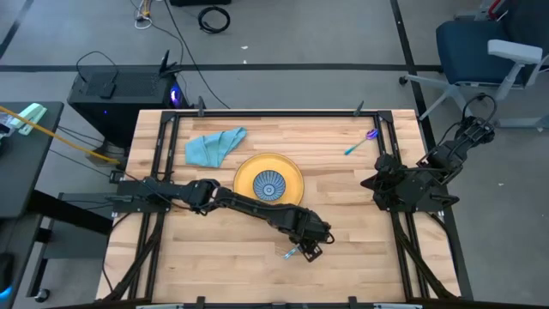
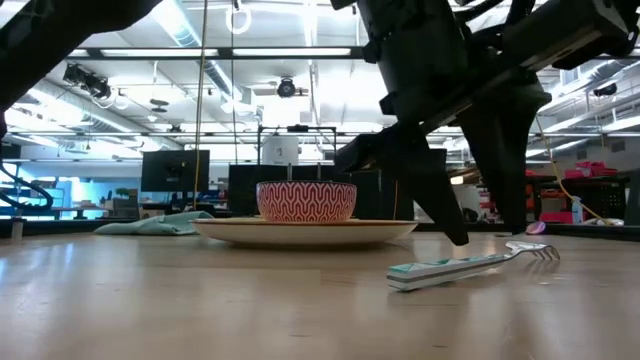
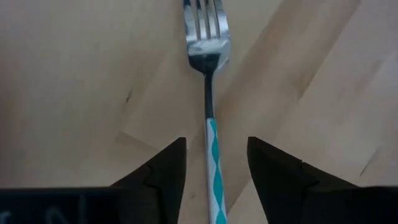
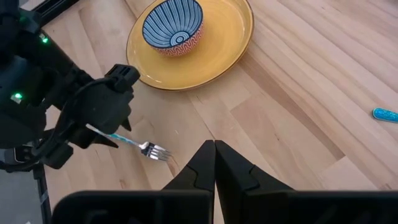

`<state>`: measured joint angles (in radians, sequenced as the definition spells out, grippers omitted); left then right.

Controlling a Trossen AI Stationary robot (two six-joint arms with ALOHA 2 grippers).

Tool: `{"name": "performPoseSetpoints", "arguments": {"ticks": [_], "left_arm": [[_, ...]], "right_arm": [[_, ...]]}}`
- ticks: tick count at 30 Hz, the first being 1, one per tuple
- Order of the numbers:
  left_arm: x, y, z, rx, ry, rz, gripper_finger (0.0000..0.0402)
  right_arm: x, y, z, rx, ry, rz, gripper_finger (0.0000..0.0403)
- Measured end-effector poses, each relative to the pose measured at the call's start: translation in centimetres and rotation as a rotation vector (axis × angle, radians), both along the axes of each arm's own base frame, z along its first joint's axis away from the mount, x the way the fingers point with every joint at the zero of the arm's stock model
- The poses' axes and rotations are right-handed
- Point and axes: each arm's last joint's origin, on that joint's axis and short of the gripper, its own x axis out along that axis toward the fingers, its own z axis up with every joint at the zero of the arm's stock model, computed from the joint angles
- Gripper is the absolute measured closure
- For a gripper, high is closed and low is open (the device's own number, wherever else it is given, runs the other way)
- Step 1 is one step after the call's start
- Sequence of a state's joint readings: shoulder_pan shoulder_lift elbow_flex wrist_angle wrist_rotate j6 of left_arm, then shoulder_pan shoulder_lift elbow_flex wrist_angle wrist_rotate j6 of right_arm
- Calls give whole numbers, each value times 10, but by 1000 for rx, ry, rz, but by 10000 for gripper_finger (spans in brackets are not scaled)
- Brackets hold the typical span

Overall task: Set table place
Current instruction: Put the blue fork to the left of the yellow plate

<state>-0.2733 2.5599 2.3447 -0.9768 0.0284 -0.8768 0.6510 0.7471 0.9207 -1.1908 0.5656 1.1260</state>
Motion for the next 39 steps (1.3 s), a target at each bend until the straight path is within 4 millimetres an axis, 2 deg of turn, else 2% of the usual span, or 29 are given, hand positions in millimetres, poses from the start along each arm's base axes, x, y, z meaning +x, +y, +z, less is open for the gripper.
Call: {"name": "performPoseSetpoints", "arguments": {"ticks": [3, 6, 9, 18, 24, 32, 39], "left_arm": [[1, 0, -1, 2, -4, -3, 219], [2, -3, -14, -8, 19, -17, 219], [4, -7, -19, -47, 17, -29, 220], [2, -8, -19, -51, 30, -31, 226], [0, -6, -28, -25, 69, -21, 271], [-1, -4, -28, 15, 70, -38, 383], [2, -1, -20, -36, 33, -41, 378]], "right_arm": [[0, 0, 0, -3, 1, -1, 391], [0, 0, 0, -3, 1, -1, 391], [0, 0, 0, -5, 4, -1, 391], [-1, -1, 0, -7, 7, -2, 391], [-1, -1, 0, -5, 6, -4, 391], [-1, -1, 0, -5, 6, -4, 391], [-1, -1, 0, -8, 7, -1, 391]]}}
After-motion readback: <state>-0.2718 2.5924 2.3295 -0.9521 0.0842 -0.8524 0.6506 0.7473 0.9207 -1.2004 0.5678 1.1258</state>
